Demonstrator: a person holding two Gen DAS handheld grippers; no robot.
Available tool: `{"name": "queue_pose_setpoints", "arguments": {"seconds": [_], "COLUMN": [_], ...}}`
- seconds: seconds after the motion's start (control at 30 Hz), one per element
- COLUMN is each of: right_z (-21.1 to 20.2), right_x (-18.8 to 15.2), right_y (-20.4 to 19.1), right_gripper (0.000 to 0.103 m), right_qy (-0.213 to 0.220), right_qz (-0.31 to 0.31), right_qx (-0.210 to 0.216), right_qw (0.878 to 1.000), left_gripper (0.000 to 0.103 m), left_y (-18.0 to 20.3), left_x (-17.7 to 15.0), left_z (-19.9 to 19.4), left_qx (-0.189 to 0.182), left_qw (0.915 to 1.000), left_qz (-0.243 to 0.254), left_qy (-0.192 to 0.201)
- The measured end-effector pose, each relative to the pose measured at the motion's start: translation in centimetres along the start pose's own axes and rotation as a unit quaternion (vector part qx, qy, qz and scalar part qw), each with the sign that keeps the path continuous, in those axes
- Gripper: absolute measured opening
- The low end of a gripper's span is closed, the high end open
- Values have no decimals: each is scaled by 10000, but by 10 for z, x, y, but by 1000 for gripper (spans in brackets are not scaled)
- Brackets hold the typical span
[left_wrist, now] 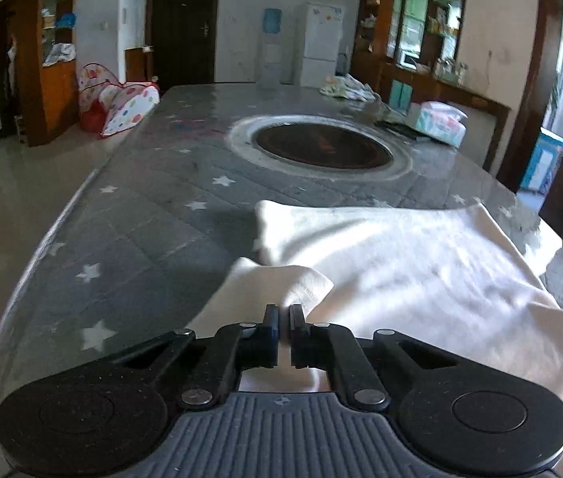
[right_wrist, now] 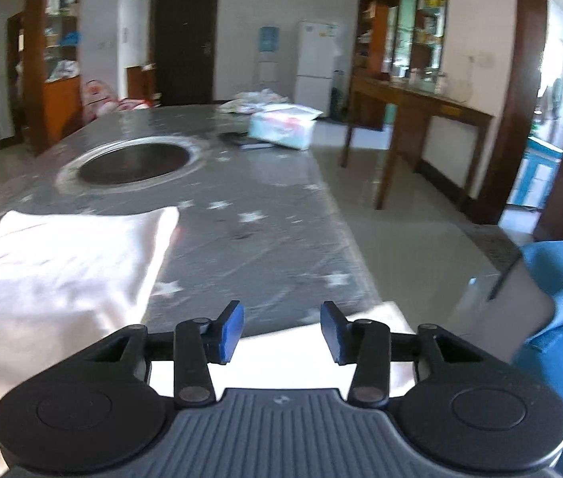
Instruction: Fold clothes
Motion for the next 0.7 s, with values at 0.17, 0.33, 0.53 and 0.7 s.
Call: {"name": "queue_pose_setpoints", "arguments": {"seconds": [0.17, 0.33, 0.53, 0.7], "right_z": [7, 8, 0, -9], "right_x": [-10, -12, -14, -20], "right_y": [-33, -47, -55, -65], "right_gripper": [44, 46, 54, 55], "right_qy": [-199, -264, -246, -322], "right_qz": [-226, -342, -502, -659], "right_qx": [348, 521, 699, 1000], "right_qw": [9989, 9977, 9960, 9923], "left_gripper": [3, 3, 3, 3], "left_y": [-26, -72, -124, -144], "left_x": [3, 5, -15, -43], "left_z": [-22, -65, -116, -131], "left_qx": [290, 884, 1530, 1843], "left_qw": [9987, 9899, 9744, 9681], "left_qz": [-329, -857, -1355, -1535], "left_qy": [261, 696, 940, 723]}}
Point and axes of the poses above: each gripper's, at about its wrist camera, not at the fingertips, and z roughly the way its jaws point, y to its right, x to its top, the point moved 9 cm from there along z, roughly the way its jaws point, and after that the axes turned 4 degrees about -x, right-handed, at the moved point
